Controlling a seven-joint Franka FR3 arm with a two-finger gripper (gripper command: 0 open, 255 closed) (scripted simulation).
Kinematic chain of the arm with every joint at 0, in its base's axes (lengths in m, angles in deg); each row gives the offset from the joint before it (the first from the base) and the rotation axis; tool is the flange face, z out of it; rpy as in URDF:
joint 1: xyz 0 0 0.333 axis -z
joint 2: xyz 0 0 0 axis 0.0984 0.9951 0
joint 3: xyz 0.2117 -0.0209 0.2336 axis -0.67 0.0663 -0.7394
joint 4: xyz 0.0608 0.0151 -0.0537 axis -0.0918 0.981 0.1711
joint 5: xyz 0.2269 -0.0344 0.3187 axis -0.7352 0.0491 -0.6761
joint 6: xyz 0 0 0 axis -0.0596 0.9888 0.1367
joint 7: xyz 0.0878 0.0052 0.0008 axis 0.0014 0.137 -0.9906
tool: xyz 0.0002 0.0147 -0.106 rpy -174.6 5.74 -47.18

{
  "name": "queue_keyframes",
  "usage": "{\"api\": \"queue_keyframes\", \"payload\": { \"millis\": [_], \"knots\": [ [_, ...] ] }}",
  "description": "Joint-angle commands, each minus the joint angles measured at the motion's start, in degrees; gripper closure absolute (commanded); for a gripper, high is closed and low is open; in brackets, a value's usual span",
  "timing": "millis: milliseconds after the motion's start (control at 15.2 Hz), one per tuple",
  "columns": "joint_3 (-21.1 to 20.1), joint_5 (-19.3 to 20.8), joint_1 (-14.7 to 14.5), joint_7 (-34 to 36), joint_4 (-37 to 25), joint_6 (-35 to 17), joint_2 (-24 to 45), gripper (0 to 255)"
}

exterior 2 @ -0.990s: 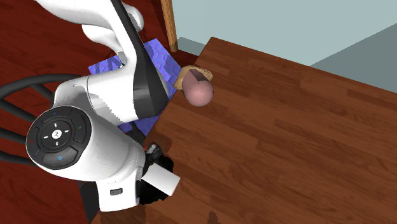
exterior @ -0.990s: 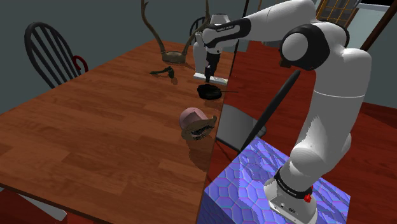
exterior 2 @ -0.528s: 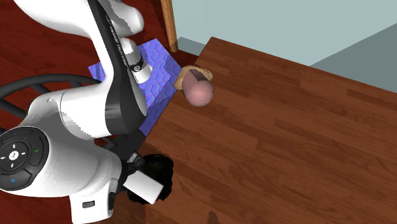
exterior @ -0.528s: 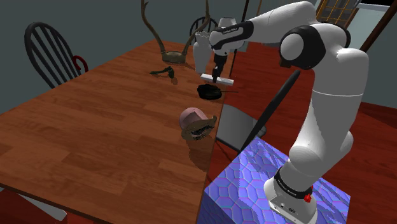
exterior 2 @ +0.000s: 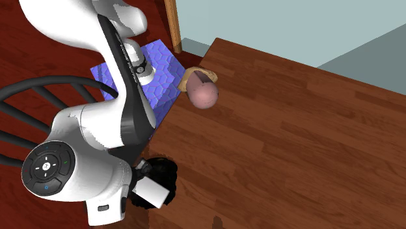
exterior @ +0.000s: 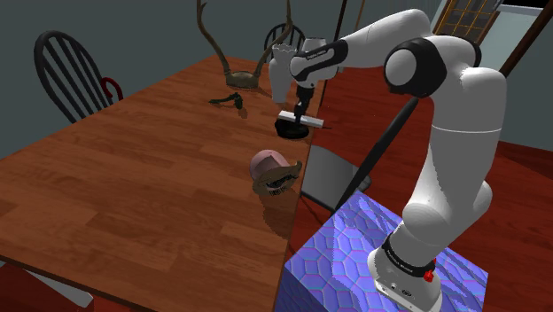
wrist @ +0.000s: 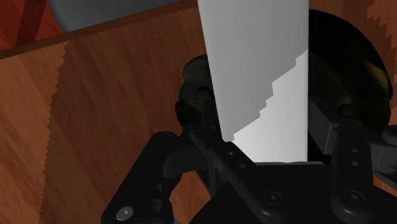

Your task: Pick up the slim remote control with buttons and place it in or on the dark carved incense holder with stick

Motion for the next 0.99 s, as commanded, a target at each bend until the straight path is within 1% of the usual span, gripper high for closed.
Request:
{"api": "queue_keyframes", "payload": {
  "millis": [0,528,594,924],
  "knots": [
    [0.0,-0.1,0.0,-0.1,0.7,-1.3,0.6,255],
    [0.0,-0.1,0.0,-0.1,0.8,-1.6,0.7,255],
    [0.0,-0.1,0.0,-0.1,0.8,-1.6,0.7,0],
    [0.0,-0.1,0.0,-0.1,0.8,-1.6,0.7,0]
  ]
}}
